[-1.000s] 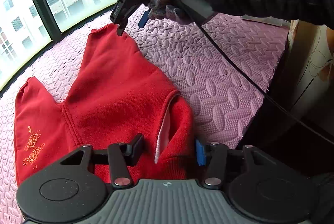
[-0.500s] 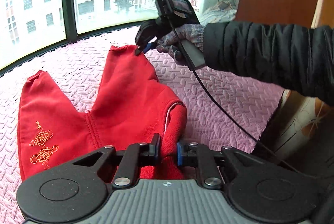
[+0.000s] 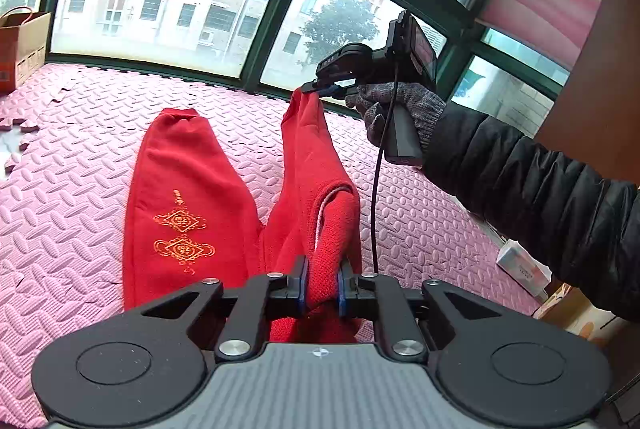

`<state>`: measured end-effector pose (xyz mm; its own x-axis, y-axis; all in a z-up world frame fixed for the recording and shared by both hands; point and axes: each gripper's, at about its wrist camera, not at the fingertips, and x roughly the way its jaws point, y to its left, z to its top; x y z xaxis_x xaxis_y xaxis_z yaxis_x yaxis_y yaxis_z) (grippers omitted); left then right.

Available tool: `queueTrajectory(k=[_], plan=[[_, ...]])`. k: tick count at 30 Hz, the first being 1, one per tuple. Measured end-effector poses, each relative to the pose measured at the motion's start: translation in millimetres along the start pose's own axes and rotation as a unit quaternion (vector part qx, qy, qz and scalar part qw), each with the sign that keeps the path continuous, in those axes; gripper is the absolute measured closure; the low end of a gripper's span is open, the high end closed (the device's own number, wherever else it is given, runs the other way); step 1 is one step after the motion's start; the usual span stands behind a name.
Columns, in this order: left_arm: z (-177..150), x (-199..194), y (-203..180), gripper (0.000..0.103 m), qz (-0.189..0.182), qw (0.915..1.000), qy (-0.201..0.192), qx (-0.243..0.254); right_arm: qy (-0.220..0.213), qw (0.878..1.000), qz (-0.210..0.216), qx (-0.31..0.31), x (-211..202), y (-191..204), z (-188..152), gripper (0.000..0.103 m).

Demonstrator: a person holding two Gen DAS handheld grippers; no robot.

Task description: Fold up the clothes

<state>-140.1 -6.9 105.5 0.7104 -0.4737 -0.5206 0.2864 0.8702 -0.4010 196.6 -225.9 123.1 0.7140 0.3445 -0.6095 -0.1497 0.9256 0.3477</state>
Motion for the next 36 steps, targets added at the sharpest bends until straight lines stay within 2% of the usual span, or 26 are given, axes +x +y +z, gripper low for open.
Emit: queueTrajectory(k=[7, 10, 11, 13, 18, 21, 26, 28, 30, 32, 36], plan=[[-10.5, -28.4, 33.9, 0.088, 0.017, 0.9973, -0.024, -0.068, 0.027, 0.998, 0.024, -0.055, 57.0, 93.4, -23.9, 0.095], [-17.9, -35.0, 44.6, 0.088, 0.03, 0.9955, -0.02, -0.087, 0.064, 0.994, 0.06, -0.06, 83.9, 123.3, -42.6, 0.094], [-20.5, -36.7, 47.9, 0.088, 0.036, 0.9949, -0.017, -0.093, 0.074, 0.993, 0.073, -0.056, 88.9, 128.9, -46.7, 0.09], [-24.2, -39.5, 55.2, 0.088, 0.046, 0.9934, -0.012, -0.104, 0.079, 0.991, 0.09, -0.059, 89.8, 136.8, -51.5, 0.089], [-30.8, -47.2, 72.4, 0.088, 0.049, 0.9909, -0.001, -0.125, 0.077, 0.988, 0.076, -0.108, 68.3, 129.6, -41.8, 0.083], [-27.4, -51.2, 71.8, 0.085, 0.051, 0.9931, -0.001, -0.106, 0.075, 0.986, 0.042, -0.142, 54.7, 111.4, -33.9, 0.074], [-13.5, -62.1, 69.1, 0.081, 0.071, 0.9941, -0.016, -0.081, 0.101, 0.978, 0.005, -0.183, 39.8, 77.1, -29.7, 0.07], [-4.4, -64.0, 67.9, 0.075, 0.079, 0.9943, -0.023, -0.068, 0.11, 0.974, 0.001, -0.2, 32.5, 68.2, -30.1, 0.069], [7.9, -58.7, 65.3, 0.075, 0.083, 0.9948, -0.024, -0.054, 0.118, 0.969, 0.001, -0.218, 24.7, 62.0, -31.9, 0.063], [20.0, -51.1, 61.9, 0.075, 0.082, 0.9955, -0.025, -0.039, 0.123, 0.964, 0.002, -0.234, 17.3, 59.1, -34.8, 0.063], [35.5, -16.2, 57.0, 0.075, 0.077, 0.997, -0.001, -0.004, 0.142, 0.952, 0.023, -0.272, -1.4, 56.8, -49.1, 0.06]])
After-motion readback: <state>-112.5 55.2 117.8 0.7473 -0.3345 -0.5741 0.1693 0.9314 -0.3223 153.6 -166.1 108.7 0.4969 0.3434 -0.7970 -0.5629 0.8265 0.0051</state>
